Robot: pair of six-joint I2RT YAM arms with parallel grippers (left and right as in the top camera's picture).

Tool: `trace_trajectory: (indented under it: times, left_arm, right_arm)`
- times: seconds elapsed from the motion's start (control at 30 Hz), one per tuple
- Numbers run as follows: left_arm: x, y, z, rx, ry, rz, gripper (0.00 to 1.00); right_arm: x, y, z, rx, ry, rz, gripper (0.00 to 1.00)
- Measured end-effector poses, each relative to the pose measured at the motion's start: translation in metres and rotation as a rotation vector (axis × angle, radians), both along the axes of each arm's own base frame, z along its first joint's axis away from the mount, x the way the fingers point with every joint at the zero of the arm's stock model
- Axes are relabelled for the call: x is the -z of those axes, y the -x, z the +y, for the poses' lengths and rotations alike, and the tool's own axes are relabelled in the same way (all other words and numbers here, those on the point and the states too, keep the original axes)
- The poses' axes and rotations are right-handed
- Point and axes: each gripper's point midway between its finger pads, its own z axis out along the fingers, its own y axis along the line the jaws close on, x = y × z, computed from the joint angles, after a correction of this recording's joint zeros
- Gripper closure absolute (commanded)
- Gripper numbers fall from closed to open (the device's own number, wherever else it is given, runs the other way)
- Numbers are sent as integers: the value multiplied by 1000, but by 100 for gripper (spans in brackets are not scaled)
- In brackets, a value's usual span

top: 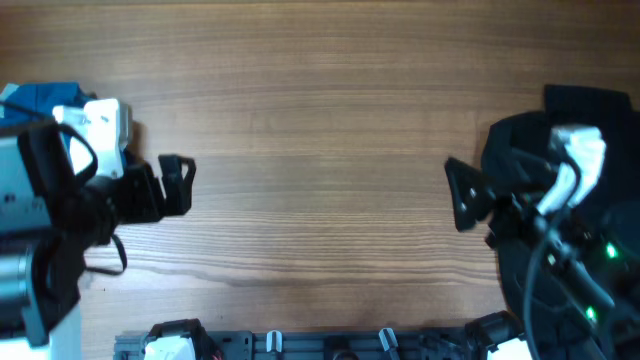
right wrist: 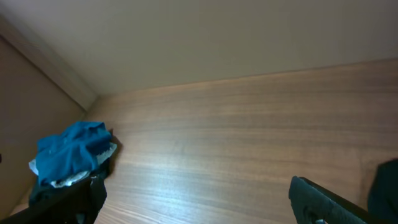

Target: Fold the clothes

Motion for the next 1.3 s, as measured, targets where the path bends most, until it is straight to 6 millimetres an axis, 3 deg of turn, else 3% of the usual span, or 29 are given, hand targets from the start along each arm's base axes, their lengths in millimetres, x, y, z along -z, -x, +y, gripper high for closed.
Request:
trace_trajectory:
  times: [0.23,0.57,0.67,0.77,0.87,1.1,1.3]
  left_arm:
    - [-13,22,8,-61,-38,-67,0]
    - [-13,21,10,-69,-42,-65,0]
    - [-12,21,10,-71,-44,-64,0]
    - [-12,21,10,-72,-44,-64,0]
    - [-12,21,11,-74,-47,-64,0]
    - [-12,21,11,-74,-47,-62,0]
    - [-12,21,11,-74,-47,-61,0]
  right_arm:
    - [13,18,-7,4,18,49,0]
    - [28,23,-12,20,48,108,0]
    - [24,16,-22,83,75,72,0]
    - [10,-9,-27,125,109,-78,0]
    - [13,-27,-31,154,125,-190,0]
    - [79,-37,-50,224,95,-280,0]
    - [151,-35,-66,296,59,-298,0]
